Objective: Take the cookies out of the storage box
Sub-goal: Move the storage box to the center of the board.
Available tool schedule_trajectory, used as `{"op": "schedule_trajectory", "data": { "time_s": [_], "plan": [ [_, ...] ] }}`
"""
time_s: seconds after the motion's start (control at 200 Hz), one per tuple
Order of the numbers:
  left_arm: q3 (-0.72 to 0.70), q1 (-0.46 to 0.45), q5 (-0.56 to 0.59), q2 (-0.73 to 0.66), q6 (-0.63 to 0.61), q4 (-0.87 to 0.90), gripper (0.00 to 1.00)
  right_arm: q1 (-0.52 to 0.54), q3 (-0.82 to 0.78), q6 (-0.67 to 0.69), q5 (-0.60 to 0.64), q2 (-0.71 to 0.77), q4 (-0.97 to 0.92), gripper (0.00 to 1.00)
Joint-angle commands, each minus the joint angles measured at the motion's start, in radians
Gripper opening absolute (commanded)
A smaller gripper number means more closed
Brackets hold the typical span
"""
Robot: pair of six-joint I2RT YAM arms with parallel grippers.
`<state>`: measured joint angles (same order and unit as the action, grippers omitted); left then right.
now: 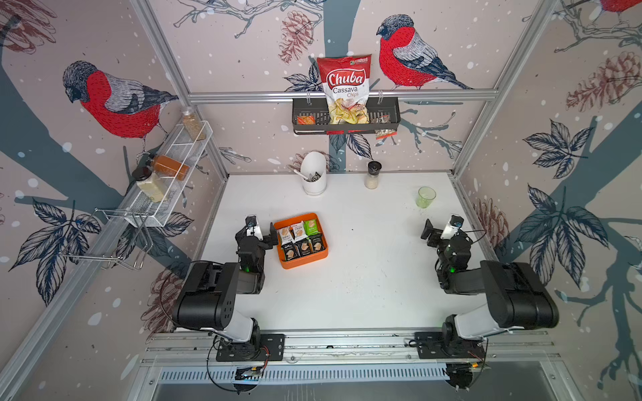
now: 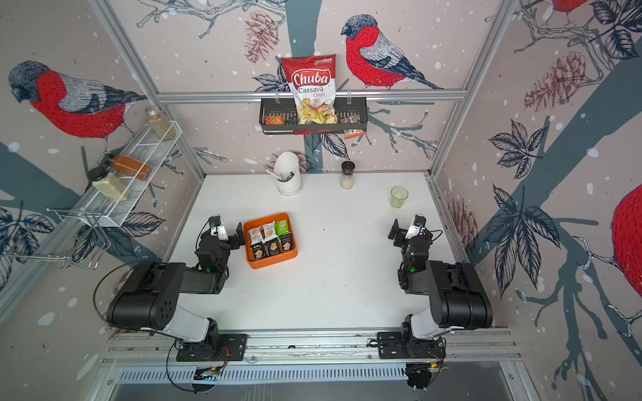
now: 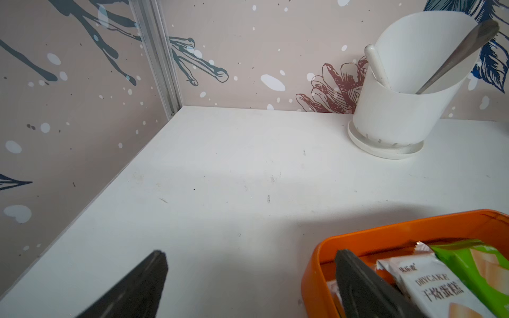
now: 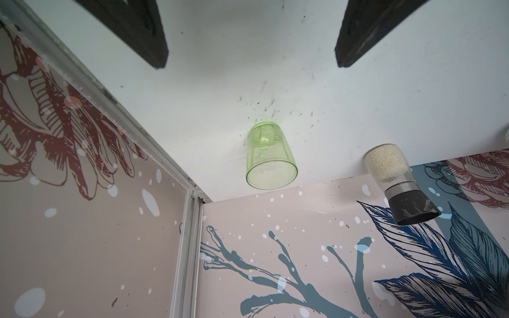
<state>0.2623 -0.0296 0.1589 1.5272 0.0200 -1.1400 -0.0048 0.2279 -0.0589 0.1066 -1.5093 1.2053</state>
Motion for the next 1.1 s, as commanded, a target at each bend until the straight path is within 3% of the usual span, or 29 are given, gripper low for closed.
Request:
{"op": "schedule_trajectory", "data": {
  "time_s": [0.0,0.6,0.76,0.885,1.025,1.095],
  "plan": [
    [0.005,0.003,-0.005,-0.001,-0.003,-0.04,0.98,0.003,0.002,-0.013,-0.019,0.004,0.007,1.0],
    [0.0,0.014,-0.032,-0.007,0.0,-0.044,0.98,0.002,0.003,-0.013,-0.022,0.004,0.01,1.0],
    [0.002,0.011,-0.018,-0.013,0.0,-0.04,0.98,0.033,0.004,0.016,0.028,0.022,0.005,1.0],
    [0.084,0.005,0.028,-0.091,0.018,0.17,0.98,0.108,0.033,0.055,0.132,0.101,-0.117,1.0],
    [0.142,-0.007,0.027,-0.204,0.034,0.362,0.98,0.221,0.24,-0.018,0.23,0.199,-0.62,1.0],
    [0.204,-0.007,0.05,-0.25,0.092,0.523,0.98,0.273,0.327,-0.087,0.23,0.216,-0.781,1.0]
  ]
}}
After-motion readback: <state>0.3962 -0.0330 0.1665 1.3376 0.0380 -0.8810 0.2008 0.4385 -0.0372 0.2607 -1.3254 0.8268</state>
